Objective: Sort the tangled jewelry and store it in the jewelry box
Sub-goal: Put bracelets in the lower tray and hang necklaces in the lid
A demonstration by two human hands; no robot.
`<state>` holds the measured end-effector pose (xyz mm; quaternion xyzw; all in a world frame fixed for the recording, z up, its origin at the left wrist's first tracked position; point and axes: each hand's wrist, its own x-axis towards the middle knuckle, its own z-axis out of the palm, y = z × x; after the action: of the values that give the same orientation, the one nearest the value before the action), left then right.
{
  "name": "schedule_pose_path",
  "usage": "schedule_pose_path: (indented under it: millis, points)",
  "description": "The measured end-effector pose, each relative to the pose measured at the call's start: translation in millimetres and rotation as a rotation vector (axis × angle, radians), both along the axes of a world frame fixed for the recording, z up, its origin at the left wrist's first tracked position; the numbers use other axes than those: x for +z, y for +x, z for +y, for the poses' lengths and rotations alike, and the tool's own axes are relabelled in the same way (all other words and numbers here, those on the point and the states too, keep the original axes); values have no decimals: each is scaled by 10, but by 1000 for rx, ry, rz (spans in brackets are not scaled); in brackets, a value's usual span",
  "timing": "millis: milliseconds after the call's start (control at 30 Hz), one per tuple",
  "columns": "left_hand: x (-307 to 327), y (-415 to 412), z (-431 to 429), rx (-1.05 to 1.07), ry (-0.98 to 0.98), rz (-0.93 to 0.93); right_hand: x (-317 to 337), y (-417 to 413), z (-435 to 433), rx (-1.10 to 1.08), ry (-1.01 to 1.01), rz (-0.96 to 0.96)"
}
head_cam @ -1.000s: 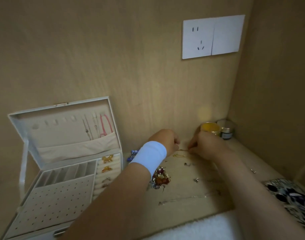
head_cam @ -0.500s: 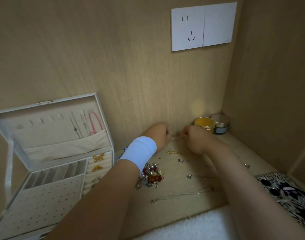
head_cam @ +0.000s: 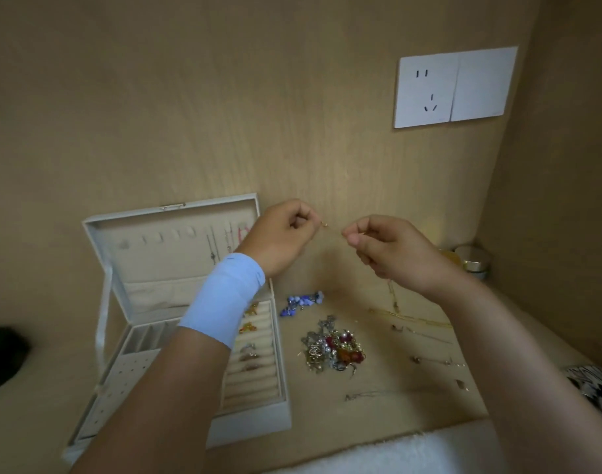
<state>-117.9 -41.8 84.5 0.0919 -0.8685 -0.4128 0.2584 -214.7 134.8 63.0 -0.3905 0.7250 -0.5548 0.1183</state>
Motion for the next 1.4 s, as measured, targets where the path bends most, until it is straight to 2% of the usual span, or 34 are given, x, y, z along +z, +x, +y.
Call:
schedule_pose_path:
  millis: [200,333,467,633,767,967,1167,1267,1400]
  points:
    - [252,779,-451,85,-13,166,324,632,-509,102,-53,56]
    - [218,1222,-717,147,18,201,380,1016,-893,149,-90,-27]
    - [112,1539,-950,161,30,202,307,1313,-1225,224,-43,-128]
    - [3,1677,-1120,104,-39,55,165,1496,-1477,297,9,-213]
    - [5,1706,-1142,84,-106,-47,94,1509,-1556,281,-70,-203]
    - [-8,1670,-1191,93,-145,-169,65,1415,-1538,292,65,-148]
    - [-6,1653,-1145,186,-275,-217,33,1319,-1522,229,88,-65]
    - [-23,1644,-1152,202,-231,-204,17,1285,-1521,213,86,-17]
    - [-26,1619,-1100,62,-53,-135,-17,1304,-1533,290,52,-54]
